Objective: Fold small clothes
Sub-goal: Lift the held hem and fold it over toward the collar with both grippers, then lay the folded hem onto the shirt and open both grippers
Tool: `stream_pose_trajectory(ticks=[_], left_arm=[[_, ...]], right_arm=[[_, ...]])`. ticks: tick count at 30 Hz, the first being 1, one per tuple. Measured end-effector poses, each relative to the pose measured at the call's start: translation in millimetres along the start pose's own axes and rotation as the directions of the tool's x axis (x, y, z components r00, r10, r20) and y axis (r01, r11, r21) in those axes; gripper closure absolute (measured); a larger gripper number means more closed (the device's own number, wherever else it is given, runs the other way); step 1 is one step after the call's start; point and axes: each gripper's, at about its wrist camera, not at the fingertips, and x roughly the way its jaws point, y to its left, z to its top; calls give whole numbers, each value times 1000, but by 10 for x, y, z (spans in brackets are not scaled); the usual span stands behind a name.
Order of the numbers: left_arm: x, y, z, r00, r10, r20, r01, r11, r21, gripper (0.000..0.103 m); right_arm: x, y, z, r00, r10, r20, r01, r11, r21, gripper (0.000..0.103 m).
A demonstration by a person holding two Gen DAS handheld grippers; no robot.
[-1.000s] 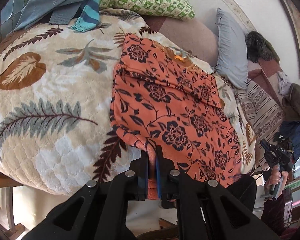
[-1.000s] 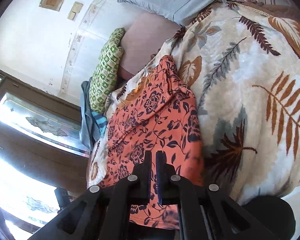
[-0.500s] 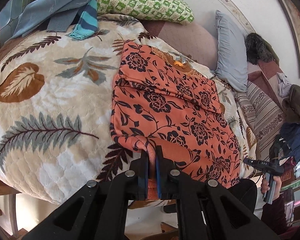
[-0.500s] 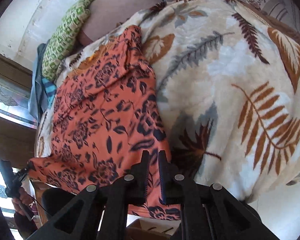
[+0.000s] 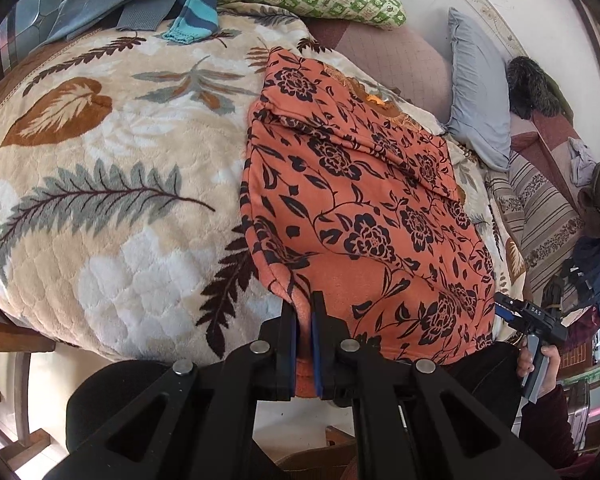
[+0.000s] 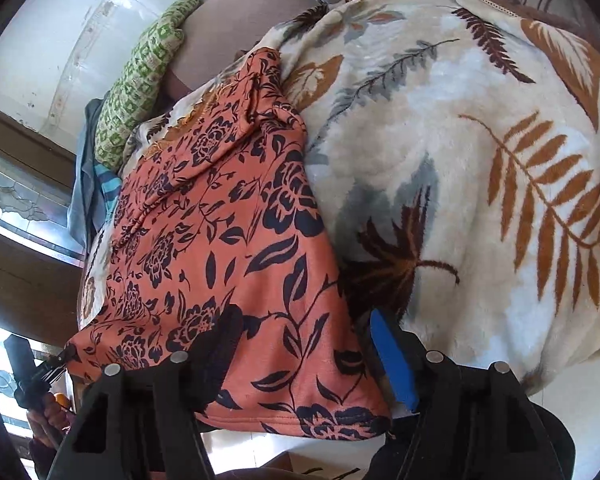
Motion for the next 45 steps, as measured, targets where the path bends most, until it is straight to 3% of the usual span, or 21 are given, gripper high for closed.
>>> stream_pose_trajectory(ticks=[2,4,5,6,8,9,13,19,23,28,30,33,37,40,41,42,43,45], left_arm=[[16,31,-42,1000,8,-9,-8,1000,-11,97],[13,65,-63,1000,8,-10,-8,1000,-22,97],[8,81,-67,1000,5,-8,-6,1000,-28,97],[5,92,-63,1000,1,-7,-1,999,-36,97],[-11,91,-31,1000,-10,-2,9,999,-45,97],[-27,79,-6,1000,-11,2,12,999,-41,97],[-124,23,187,999,-38,30,39,999,-28,97],[-213,-106,776,994,-75,85,75,997,-2,97],[-88,-115,1460,991,-80,104,83,996,-16,97],[371,38,2514,992,-67,107,78,991,-110,97],[671,136,2884,992,-72,104,88,983,-160,96],[1199,223,3319,993,-51,103,71,978,-197,95],[1763,297,3513,997,-6,74,20,980,-199,90],[1819,508,3393,987,-102,124,133,954,-268,70],[1756,582,3339,983,-95,158,138,947,-290,55],[1655,674,3283,976,-60,207,127,936,-327,46],[1523,789,3202,960,-36,278,144,914,-379,33],[1269,999,3017,920,-41,389,243,839,-487,30]], right_arm=[[187,-31,2,997,-21,-75,22,1000,10,50],[219,60,-31,995,-32,-90,27,998,-52,59],[232,135,-66,994,-23,-111,12,995,-96,81],[252,191,-108,992,-26,-125,11,993,-120,89],[244,277,-172,992,-49,-116,30,987,-161,95],[220,294,-180,993,-31,-114,13,988,-157,95],[-35,382,-54,982,178,-68,-184,979,-94,97],[-393,678,516,932,358,59,-352,932,-92,97],[-348,790,1122,911,383,153,-377,924,-72,97],[42,799,2029,906,346,243,-356,934,0,97],[368,735,2398,921,313,231,-335,940,63,97],[958,508,2818,924,334,185,-371,901,226,94],[1497,293,3061,936,297,189,-346,876,336,94],[1645,133,3070,917,348,194,-397,843,363,94],[1654,77,3060,904,379,199,-428,825,369,94],[1644,24,3044,889,409,208,-458,804,378,94],[1620,-23,3027,874,433,221,-487,783,387,94],[1524,-91,2989,850,460,258,-527,753,394,88]])
